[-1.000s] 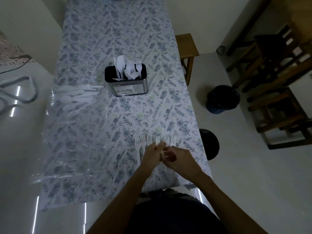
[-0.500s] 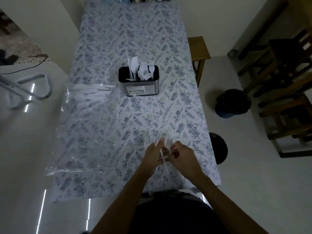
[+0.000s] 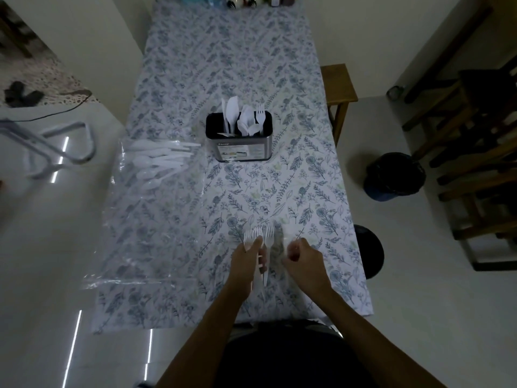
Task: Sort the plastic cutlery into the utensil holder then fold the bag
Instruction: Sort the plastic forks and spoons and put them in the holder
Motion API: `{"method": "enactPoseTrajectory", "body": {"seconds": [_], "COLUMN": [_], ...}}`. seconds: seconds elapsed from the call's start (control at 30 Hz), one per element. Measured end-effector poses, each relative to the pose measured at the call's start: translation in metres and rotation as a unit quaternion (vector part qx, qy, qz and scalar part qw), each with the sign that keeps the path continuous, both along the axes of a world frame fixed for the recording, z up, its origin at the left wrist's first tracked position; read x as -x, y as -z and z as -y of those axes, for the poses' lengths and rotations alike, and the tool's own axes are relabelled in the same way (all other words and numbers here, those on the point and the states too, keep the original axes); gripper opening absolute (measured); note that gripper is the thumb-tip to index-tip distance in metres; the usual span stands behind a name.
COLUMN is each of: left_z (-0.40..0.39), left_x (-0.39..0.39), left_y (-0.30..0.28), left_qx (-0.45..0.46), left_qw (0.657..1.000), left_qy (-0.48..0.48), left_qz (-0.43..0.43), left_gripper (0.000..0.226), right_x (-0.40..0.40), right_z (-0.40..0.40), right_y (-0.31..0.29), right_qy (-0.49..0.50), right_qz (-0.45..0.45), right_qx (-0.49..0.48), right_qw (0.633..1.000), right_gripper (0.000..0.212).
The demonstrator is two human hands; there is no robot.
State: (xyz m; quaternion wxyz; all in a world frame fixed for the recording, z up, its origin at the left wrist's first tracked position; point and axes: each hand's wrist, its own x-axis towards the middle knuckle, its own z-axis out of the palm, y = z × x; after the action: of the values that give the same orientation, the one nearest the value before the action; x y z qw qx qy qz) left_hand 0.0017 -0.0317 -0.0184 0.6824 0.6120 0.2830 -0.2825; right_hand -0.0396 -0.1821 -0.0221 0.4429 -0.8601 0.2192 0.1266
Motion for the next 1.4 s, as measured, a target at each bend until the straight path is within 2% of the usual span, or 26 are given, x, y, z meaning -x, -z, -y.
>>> {"method": "enactPoseTrajectory", "body": {"seconds": [0.1,0.17,0.27,0.37,0.53,0.63,0.8,0.97,1.07,1.13,1.23,1.33,1.4], "left_z": [-0.002,-0.007,-0.02,-0.033,-0.048,-0.056,-0.06,-0.052,-0.05,-0.053,-0.065,-0.078,-0.083], "left_x": [-0.002,-0.002,-0.003,-0.004,-0.004,-0.008,-0.016,-0.023,-0.022,-0.025,-0.032,-0.038,-0.038], "left_y": [0.0,0.004,0.012,0.015,0.011,0.013,0.017,0.014,0.015,0.017,0.014,0.014,0.012], "left_qx": [0.036,0.045,-0.003,0.007,0.006,-0.005,-0.004,0.038,0.025,-0.029,-0.052,-0.059,-0.045], "left_qw": [0.999,0.998,0.997,0.995,0.996,0.996,0.998,0.998,0.997,0.997,0.995,0.995,0.996], "left_qy": [-0.002,-0.028,-0.061,-0.096,-0.084,-0.091,-0.054,-0.005,0.0,-0.016,-0.083,-0.071,-0.067], "left_qz": [0.023,0.042,0.038,0.002,0.004,-0.001,0.021,0.051,0.067,0.065,0.035,0.031,0.025], "left_gripper": [0.03,0.029,0.029,0.022,0.024,0.017,0.022,0.05,0.05,0.041,0.023,0.018,0.015], "right_x": [-0.001,-0.003,-0.012,-0.023,-0.034,-0.038,-0.033,-0.03,-0.03,-0.034,-0.037,-0.034,-0.033], "right_z": [-0.012,-0.017,-0.018,-0.021,-0.04,-0.041,-0.033,-0.054,-0.066,-0.064,-0.054,-0.056,-0.059], "right_y": [-0.014,-0.013,-0.001,0.014,0.021,0.017,0.004,-0.019,-0.029,-0.024,-0.004,0.014,0.019], "right_qy": [-0.043,-0.071,-0.038,-0.012,-0.032,-0.009,0.018,-0.058,-0.039,-0.021,-0.033,-0.085,-0.077], "right_qz": [0.008,0.017,0.034,0.0,-0.024,-0.034,0.026,0.023,0.005,0.014,0.016,-0.042,-0.055], "right_qx": [-0.103,-0.124,-0.062,-0.007,0.054,0.06,0.01,-0.127,-0.169,-0.117,0.058,0.099,0.105], "right_qw": [0.994,0.99,0.997,1.0,0.998,0.998,0.999,0.99,0.985,0.993,0.998,0.991,0.99], "right_gripper": [0.01,0.008,0.013,0.016,0.02,0.013,0.003,0.013,0.02,0.028,0.023,0.017,0.017]}}
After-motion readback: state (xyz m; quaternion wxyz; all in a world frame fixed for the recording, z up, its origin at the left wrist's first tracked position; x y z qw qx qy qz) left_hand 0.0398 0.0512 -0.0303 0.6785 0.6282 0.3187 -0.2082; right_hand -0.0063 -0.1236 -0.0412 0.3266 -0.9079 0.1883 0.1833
